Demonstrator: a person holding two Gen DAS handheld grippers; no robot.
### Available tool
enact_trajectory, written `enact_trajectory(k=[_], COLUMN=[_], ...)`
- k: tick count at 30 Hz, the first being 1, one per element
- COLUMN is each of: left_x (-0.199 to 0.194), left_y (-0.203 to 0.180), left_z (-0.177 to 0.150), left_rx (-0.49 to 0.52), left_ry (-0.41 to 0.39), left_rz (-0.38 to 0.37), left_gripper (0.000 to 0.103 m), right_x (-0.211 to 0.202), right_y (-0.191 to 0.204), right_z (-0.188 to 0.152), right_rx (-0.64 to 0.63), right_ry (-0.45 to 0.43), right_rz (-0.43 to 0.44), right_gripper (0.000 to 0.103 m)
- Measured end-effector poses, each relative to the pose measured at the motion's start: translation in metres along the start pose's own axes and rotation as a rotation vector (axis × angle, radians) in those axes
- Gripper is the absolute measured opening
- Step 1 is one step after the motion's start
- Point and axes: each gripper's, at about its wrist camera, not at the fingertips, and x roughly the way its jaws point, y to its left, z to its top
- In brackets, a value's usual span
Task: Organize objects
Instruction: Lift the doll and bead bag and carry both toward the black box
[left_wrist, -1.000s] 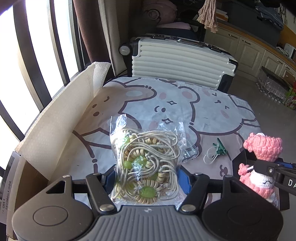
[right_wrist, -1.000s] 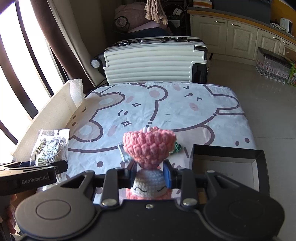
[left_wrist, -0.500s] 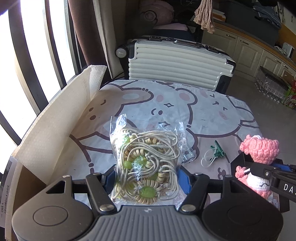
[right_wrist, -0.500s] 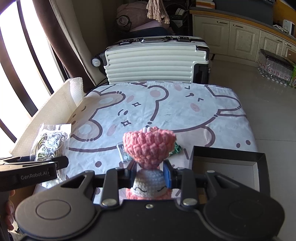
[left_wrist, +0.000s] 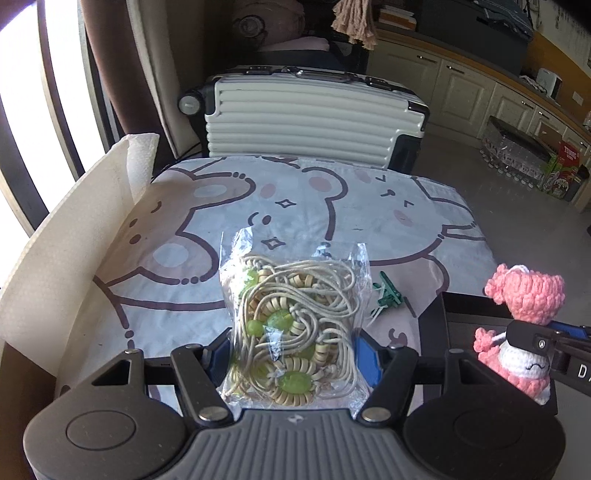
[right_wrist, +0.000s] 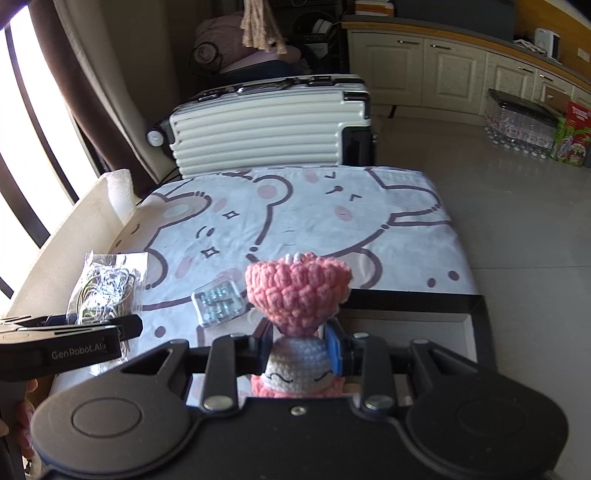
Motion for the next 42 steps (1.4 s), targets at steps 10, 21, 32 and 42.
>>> enact_trajectory(k=[10, 21, 32, 42], left_x=[0.009, 0.015, 0.025, 0.055], left_y=[-0.055, -0.101, -0.126, -0.147], left_z=[-0.002, -0.007, -0.008, -0.004], left_rx=[0.059, 0.103, 0.058, 0.033], left_ry=[0.003, 0.012, 0.013, 0.026], left_rz=[-0.081, -0.148, -0.253, -0.318], left_gripper=[0.067, 0.067, 0.067, 0.067], right_x=[-0.016, -0.03, -0.031, -0.012], right_y=[-0.061, -0.107, -0.127, -0.135], right_z=[-0.009, -0.018, -0.021, -0.016], right_rx=[0.083, 0.147, 0.175, 0.172], right_ry=[-0.014, -0.034, -0.046, -0.033], right_rz=[-0.088, -0.146, -0.131, -0.136], right_gripper=[0.032, 0.032, 0.032, 0.032])
